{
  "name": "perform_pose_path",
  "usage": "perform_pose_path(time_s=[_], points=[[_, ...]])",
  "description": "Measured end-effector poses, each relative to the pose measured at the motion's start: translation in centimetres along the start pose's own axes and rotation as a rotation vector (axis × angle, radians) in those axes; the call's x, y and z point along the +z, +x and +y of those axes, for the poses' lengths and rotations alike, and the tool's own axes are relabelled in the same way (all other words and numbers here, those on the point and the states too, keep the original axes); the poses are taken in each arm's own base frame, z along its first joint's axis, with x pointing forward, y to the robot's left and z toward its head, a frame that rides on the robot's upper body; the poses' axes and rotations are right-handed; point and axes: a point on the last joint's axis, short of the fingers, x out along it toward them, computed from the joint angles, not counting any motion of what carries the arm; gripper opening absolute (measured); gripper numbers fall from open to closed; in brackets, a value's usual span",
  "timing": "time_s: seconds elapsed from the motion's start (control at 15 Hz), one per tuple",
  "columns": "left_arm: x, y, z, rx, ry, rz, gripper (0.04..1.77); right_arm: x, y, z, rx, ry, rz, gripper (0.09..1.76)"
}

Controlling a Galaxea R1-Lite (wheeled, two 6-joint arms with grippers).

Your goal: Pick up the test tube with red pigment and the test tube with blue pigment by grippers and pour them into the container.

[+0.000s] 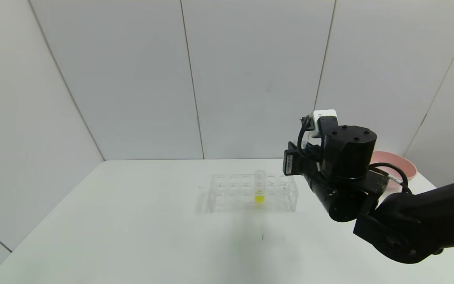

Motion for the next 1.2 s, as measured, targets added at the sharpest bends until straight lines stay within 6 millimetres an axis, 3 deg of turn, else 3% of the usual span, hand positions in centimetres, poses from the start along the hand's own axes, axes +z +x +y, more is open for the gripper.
perform_pose_path(time_s=[0.2, 0.4, 0.73, 0.93, 1.2], points=[[0.0, 0.0, 0.0, 0.0, 0.0, 0.0, 1.76, -0.1, -1.2, -2.1, 0.088, -0.025, 0.05, 0.5], [0.0, 0.0, 0.0, 0.0, 0.0, 0.0, 1.76, 0.4, -3.1, -6.4, 0.173, -0.051, 0.137, 0.5], [0.0, 0.0, 0.0, 0.0, 0.0, 0.0, 1.76, 2.5, -7.2, -16.8, 0.228, -0.015, 0.286, 0.5], [0.0, 0.0, 0.0, 0.0, 0.0, 0.0, 1.76, 3.6, -9.9, -22.8, 0.234, -0.032, 0.268, 0.5], [0.0, 0.0, 0.0, 0.0, 0.0, 0.0, 1.76, 3.5, -12.6, -29.2, 0.21, -0.148, 0.22, 0.5]])
